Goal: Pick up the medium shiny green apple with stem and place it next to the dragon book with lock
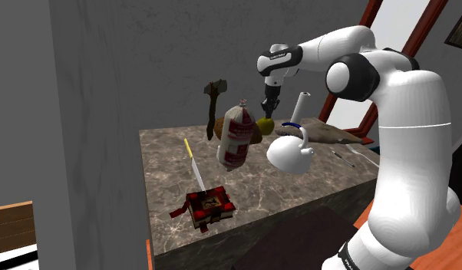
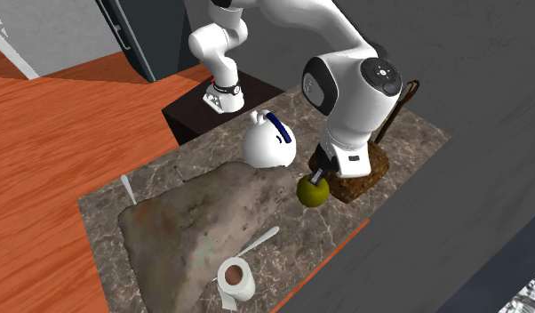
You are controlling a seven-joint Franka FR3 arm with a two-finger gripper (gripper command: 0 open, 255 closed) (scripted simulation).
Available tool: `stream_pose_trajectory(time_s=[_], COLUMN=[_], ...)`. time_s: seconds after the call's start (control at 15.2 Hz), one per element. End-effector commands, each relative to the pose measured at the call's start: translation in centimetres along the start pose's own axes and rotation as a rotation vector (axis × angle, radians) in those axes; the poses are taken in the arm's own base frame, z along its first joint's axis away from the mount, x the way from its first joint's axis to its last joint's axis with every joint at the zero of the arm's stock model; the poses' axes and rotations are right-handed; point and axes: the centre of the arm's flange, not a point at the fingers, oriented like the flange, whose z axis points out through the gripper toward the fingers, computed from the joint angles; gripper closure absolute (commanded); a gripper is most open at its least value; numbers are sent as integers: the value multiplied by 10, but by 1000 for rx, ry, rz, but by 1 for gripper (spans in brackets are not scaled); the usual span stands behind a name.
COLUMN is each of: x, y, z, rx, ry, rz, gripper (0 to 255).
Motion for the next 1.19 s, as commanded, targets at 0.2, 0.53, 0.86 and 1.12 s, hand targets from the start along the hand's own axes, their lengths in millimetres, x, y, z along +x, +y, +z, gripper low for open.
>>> stream_pose_trajectory(time_s=[0.2,0.53,0.86,1.12], x=[-3,-6,-9,-11], y=[1,1,2,3], z=[-24,-50,-77,-98], rx=[0,0,0,0], ry=[0,0,0,0], rz=[0,0,0,0], gripper=[255,255,255,255])
